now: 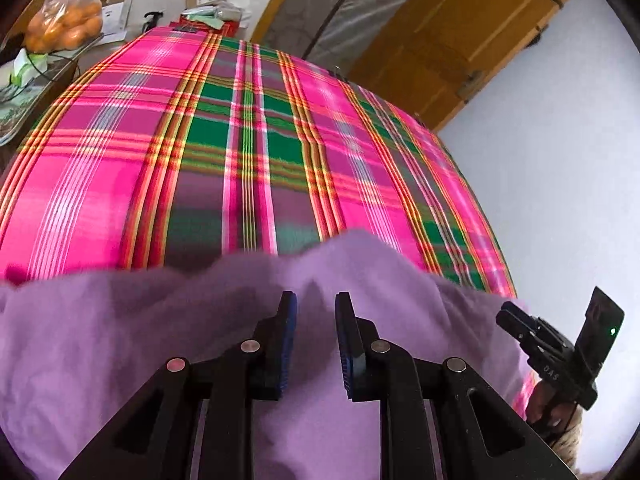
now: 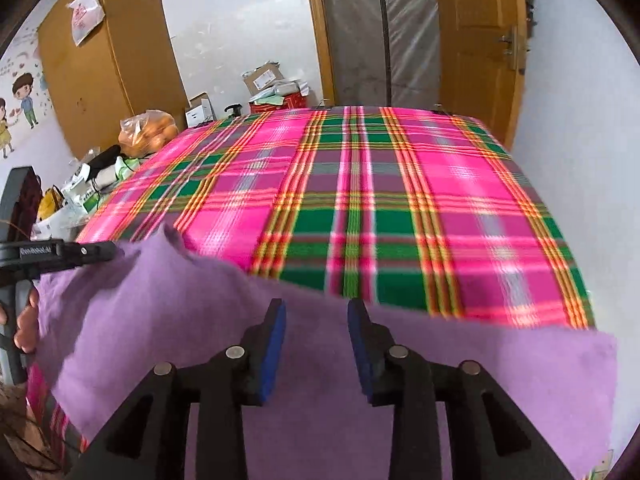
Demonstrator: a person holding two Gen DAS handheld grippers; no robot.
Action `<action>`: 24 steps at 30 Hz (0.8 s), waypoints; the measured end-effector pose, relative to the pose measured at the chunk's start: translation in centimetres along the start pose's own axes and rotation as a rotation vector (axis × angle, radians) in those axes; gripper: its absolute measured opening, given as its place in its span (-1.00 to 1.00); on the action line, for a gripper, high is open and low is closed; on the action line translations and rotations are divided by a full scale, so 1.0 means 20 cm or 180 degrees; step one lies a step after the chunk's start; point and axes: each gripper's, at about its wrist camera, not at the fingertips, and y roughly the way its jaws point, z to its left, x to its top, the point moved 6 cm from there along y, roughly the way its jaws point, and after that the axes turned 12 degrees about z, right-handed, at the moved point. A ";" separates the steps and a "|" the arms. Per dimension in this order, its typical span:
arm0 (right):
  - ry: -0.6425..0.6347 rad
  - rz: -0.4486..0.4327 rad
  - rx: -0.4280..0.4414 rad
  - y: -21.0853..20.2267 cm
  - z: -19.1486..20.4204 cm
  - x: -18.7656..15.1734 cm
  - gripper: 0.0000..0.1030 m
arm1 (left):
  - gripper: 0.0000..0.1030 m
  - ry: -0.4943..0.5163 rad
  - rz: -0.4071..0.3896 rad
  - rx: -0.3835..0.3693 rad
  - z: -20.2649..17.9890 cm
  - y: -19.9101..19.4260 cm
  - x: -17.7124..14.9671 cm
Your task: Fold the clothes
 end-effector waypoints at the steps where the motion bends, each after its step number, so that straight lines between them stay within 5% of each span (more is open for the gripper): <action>1: -0.0061 0.0027 -0.0015 0.00 0.02 -0.04 -0.30 | -0.60 0.0033 0.0035 0.0022 -0.01 0.01 -0.02; 5: -0.0244 0.0065 -0.0075 -0.01 0.10 -0.16 -0.30 | -0.60 0.0120 0.0150 0.0127 -0.01 0.03 -0.19; 15: -0.0327 -0.0035 -0.0147 -0.09 0.22 -0.48 -0.23 | -0.60 0.0054 -0.0054 0.0054 0.09 -0.09 -0.49; 24: -0.0498 -0.0085 -0.0101 -0.26 0.30 -0.64 -0.13 | -0.60 0.0472 0.0004 0.0340 -0.02 -0.16 -0.66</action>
